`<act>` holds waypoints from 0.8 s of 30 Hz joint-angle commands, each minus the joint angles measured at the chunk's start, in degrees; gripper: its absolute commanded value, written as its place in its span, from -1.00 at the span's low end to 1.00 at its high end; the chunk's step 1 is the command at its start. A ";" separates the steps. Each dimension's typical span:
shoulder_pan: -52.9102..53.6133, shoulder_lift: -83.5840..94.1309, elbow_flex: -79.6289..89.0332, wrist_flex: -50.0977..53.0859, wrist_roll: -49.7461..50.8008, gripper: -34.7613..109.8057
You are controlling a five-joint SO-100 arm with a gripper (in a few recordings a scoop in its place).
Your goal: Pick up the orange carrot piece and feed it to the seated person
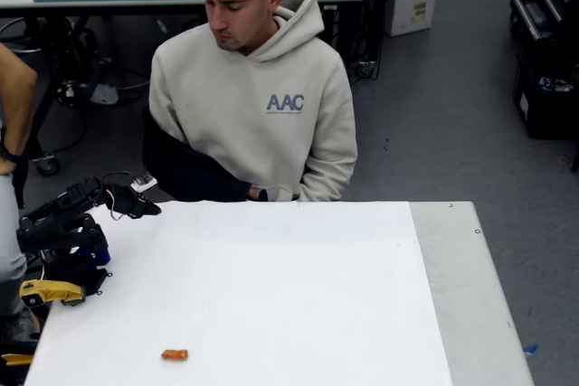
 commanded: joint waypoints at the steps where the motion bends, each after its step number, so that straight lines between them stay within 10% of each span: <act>1: 4.83 -6.50 -9.05 -0.62 -0.79 -0.55; 24: 38.06 -39.11 -28.04 -0.62 -10.11 -0.55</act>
